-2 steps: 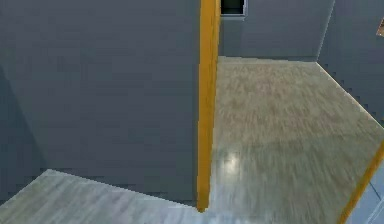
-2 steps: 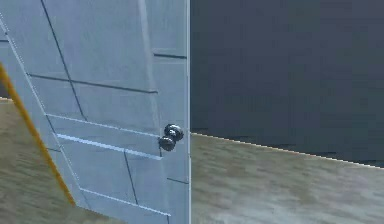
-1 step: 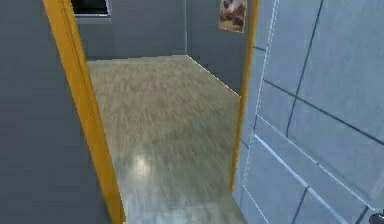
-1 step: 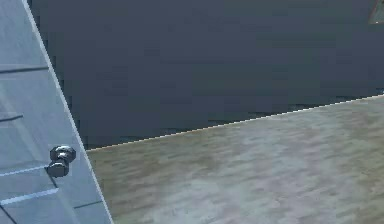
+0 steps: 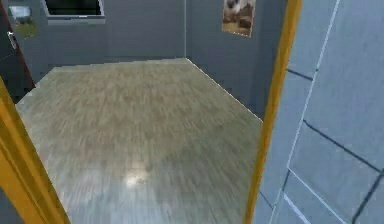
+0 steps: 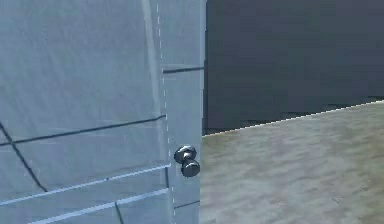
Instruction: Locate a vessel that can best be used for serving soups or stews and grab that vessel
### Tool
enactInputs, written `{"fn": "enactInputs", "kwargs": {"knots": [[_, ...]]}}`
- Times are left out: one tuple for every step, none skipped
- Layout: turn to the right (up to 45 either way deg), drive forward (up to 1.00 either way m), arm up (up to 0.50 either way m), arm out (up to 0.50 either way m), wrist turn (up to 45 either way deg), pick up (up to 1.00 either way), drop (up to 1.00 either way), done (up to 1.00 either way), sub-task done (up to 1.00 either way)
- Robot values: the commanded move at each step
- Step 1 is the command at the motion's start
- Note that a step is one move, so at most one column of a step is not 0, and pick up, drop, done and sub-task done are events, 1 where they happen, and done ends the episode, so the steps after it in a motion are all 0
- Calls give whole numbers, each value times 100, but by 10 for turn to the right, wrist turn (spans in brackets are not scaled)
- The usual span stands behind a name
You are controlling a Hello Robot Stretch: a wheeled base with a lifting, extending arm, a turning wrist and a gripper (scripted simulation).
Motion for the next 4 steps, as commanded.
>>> {"fn": "enactInputs", "kwargs": {"knots": [[0, 45, 0, 0, 0, 0, 0, 0, 0], [-120, 0, 0, 0, 0, 0, 0, 0, 0], [0, 45, 0, 0, 0, 0, 0, 0, 0], [-450, 0, 0, 0, 0, 0, 0, 0, 0]]}}
